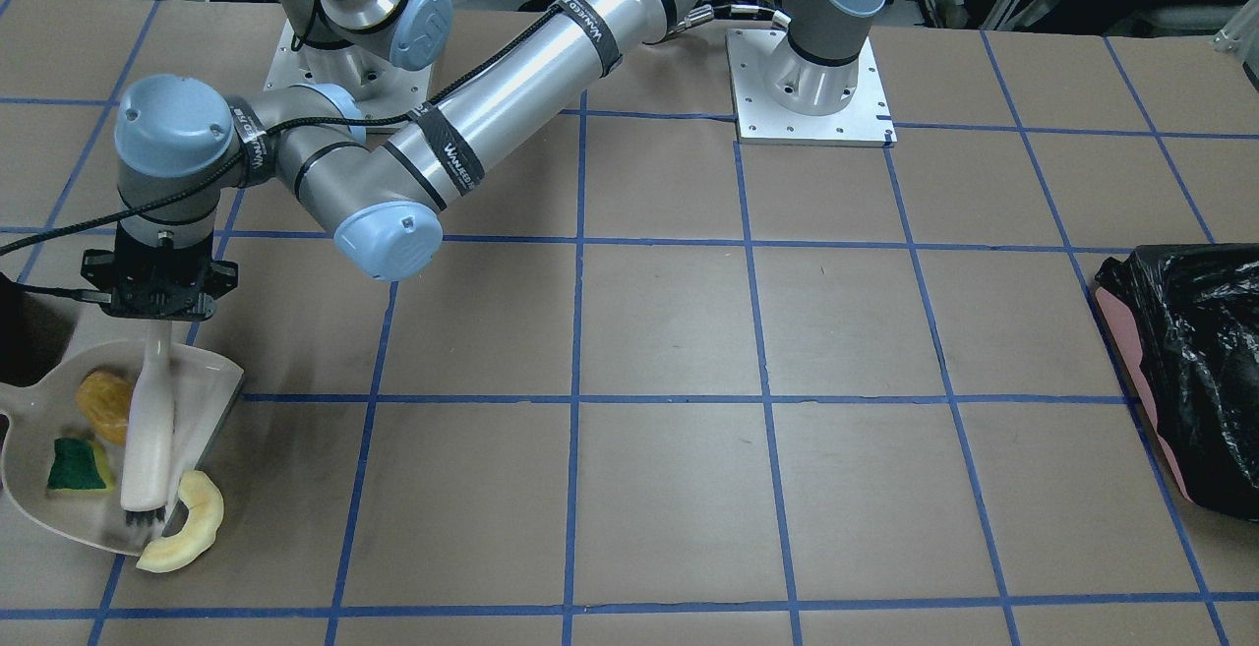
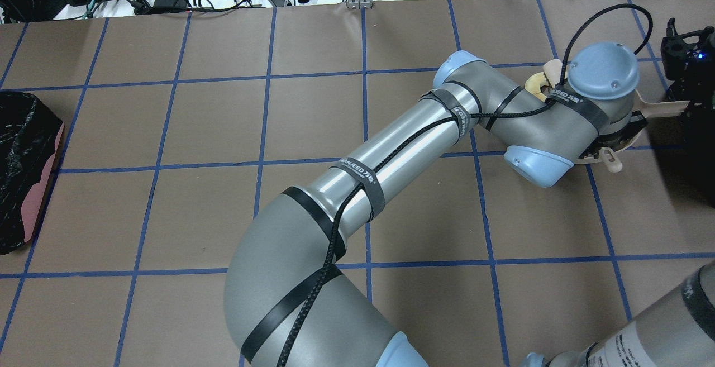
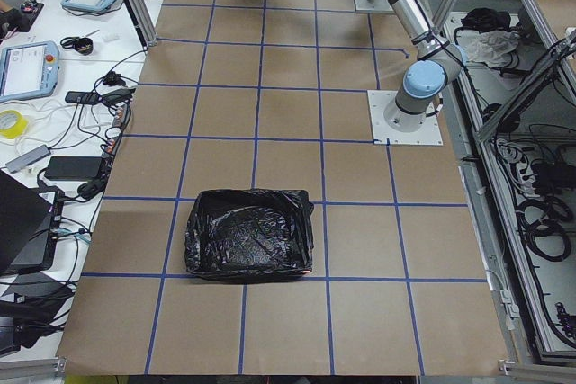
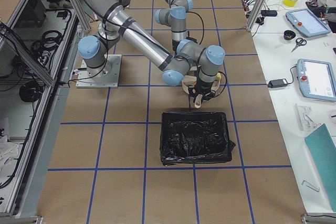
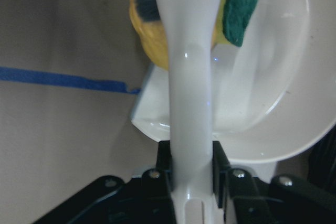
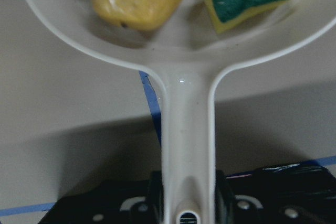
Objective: Sweep and dump trash in nearest bin
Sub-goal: 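Sweep the toy, sponge and banana into the dustpan with the left gripper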
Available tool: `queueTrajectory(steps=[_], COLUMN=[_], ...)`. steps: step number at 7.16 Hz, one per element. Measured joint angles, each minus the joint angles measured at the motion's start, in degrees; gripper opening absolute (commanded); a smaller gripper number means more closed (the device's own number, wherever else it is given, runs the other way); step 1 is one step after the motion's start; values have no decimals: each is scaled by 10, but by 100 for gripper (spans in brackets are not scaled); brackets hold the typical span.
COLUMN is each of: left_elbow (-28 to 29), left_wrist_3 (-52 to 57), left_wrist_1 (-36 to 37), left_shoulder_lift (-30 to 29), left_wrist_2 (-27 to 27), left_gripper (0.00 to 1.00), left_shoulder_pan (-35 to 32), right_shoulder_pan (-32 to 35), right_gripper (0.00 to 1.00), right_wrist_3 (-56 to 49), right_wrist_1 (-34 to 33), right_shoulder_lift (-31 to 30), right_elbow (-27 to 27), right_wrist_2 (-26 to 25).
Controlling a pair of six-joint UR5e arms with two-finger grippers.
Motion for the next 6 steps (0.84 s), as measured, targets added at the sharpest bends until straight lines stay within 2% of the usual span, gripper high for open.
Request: queueTrajectory(steps=[1, 3, 6], left_elbow=[6, -19, -67], left_wrist_3=[-8, 11, 112], left_wrist_1=[-1, -6, -47], left_shoulder_lift=[4, 22, 56], left_wrist_2=[-6, -3, 27], left_gripper=[0, 0, 0], left_shoulder_pan=[-5, -4, 46], right_shoulder_pan=[0, 0, 1], right_gripper=[0, 0, 0], right_wrist_3=[0, 9, 16], right_wrist_1=[1, 11, 18], right_shoulder_lift=[0, -2, -1], right_elbow=[0, 0, -1], right_wrist_2=[1, 4, 9])
